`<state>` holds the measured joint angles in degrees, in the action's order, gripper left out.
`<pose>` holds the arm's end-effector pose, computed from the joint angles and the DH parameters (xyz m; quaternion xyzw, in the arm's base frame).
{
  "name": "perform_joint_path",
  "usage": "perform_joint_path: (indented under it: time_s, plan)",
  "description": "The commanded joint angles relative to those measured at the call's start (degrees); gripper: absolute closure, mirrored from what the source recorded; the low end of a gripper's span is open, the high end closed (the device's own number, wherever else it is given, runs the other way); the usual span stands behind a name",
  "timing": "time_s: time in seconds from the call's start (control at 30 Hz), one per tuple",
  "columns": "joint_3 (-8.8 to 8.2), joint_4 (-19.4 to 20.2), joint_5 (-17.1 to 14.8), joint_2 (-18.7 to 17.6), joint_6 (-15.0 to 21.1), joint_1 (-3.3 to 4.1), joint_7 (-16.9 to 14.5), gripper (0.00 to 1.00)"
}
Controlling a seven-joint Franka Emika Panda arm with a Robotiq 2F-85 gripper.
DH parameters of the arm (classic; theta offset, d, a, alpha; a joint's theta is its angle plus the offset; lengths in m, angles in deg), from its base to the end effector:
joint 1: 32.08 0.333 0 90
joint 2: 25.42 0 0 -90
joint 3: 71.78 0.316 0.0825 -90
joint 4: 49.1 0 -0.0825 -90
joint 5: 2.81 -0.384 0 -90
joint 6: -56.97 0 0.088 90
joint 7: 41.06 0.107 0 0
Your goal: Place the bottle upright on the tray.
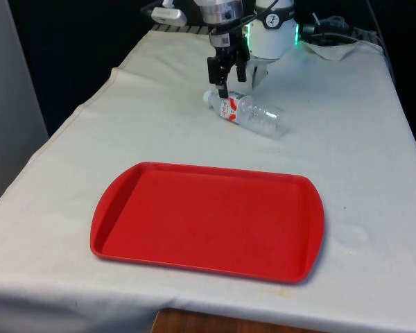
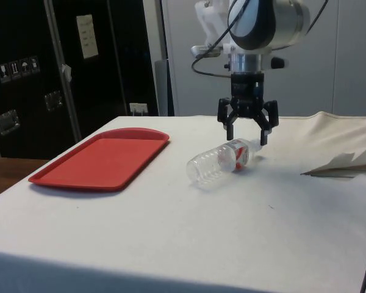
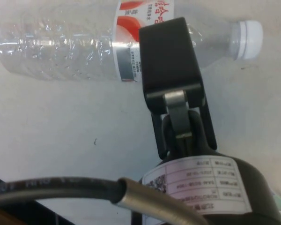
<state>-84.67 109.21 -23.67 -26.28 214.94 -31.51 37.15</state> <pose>0.3721 -0.0968 0.2086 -0.5725 0.8173 0.0433 0.0488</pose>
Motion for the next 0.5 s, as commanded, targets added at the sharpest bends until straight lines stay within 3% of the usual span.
perform_joint_path:
  time_s: [0.0,0.13,0.17,0.2,0.43,0.47]
  plan:
    - [0.29,0.69,-2.01,1.20,1.09,0.17,-1.60,0.00]
    - [0.34,1.49,-2.12,1.43,2.81,0.23,-1.72,0.00]
    - [0.00,1.03,0.00,0.06,2.23,0.06,-0.11,0.00]
    - [0.34,1.66,-2.12,1.43,3.15,0.29,-1.72,0.00]
    - [0.52,2.41,-2.12,1.43,5.73,0.34,-1.66,0.00]
    - [0.17,2.12,0.00,0.06,5.39,0.11,-0.17,0.00]
